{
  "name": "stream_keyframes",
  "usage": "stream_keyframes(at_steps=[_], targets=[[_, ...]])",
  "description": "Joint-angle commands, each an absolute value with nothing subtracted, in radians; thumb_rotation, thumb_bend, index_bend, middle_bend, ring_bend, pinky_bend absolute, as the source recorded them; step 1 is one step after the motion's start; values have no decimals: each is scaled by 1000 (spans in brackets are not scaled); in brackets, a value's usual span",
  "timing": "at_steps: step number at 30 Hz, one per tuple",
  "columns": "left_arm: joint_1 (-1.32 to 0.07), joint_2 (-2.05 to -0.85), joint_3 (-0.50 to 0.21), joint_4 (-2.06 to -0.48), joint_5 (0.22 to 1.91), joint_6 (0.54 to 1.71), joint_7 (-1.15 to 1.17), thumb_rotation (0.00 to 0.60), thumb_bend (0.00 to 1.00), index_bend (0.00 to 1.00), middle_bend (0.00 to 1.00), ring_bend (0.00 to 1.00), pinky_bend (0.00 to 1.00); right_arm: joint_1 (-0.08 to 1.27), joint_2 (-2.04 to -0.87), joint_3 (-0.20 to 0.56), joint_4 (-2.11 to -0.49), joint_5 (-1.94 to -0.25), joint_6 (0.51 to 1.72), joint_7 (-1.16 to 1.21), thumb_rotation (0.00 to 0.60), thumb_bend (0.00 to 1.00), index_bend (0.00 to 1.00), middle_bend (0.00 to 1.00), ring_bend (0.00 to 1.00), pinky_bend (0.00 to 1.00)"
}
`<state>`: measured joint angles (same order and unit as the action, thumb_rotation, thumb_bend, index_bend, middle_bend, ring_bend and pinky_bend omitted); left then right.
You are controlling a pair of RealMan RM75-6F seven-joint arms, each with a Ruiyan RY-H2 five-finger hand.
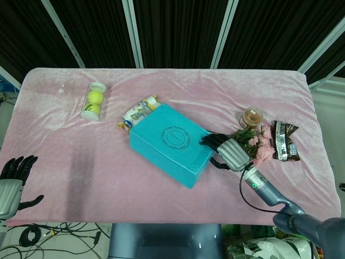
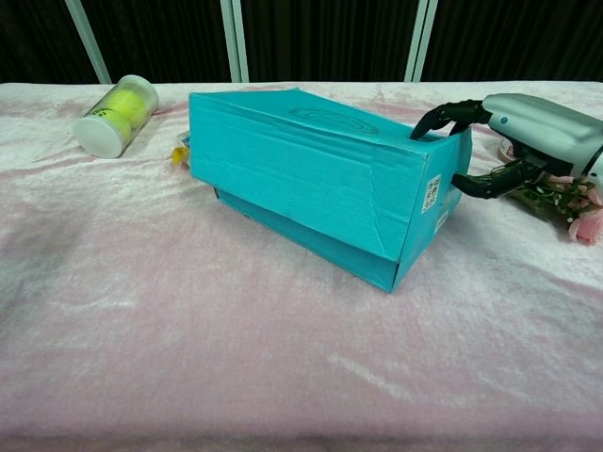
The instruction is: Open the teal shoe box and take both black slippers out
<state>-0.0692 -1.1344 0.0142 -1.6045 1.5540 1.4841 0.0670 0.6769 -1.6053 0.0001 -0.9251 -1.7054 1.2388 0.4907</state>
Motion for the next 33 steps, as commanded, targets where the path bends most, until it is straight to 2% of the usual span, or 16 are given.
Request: stream_keyframes(at_steps=[1, 10, 18, 26, 30, 33], targets=[[-69, -1133, 15, -1608, 1555, 1485, 69, 600, 0, 8, 83, 5, 0, 678, -1577, 3, -973, -1678, 1207, 534, 600, 713, 378, 248, 197, 261], [-68, -1125, 16, -1622, 1561, 1488, 78, 600, 0, 8, 82, 6, 0, 692, -1469, 15, -1162, -1585, 1074, 719, 600, 714, 377, 240, 197, 260], [-69, -1122, 17, -1633, 1563, 1486, 84, 600, 0, 8, 80, 5, 0, 734, -1327, 34, -1341, -1518, 920, 959, 600, 711, 368, 225, 193, 256], [-70, -1123, 18, -1639, 1564, 1482, 87, 600, 0, 8, 77, 6, 0, 776, -1237, 43, -1406, -1499, 794, 1228, 600, 701, 278, 170, 162, 239], [-70, -1122, 20, -1641, 1563, 1479, 88, 600, 0, 8, 76, 6, 0, 791, -1213, 48, -1399, -1502, 754, 1373, 600, 694, 177, 119, 125, 224], [-71, -1122, 22, -1647, 1560, 1473, 89, 600, 0, 8, 75, 6, 0, 818, -1187, 48, -1388, -1497, 673, 1546, 600, 684, 90, 71, 79, 209]])
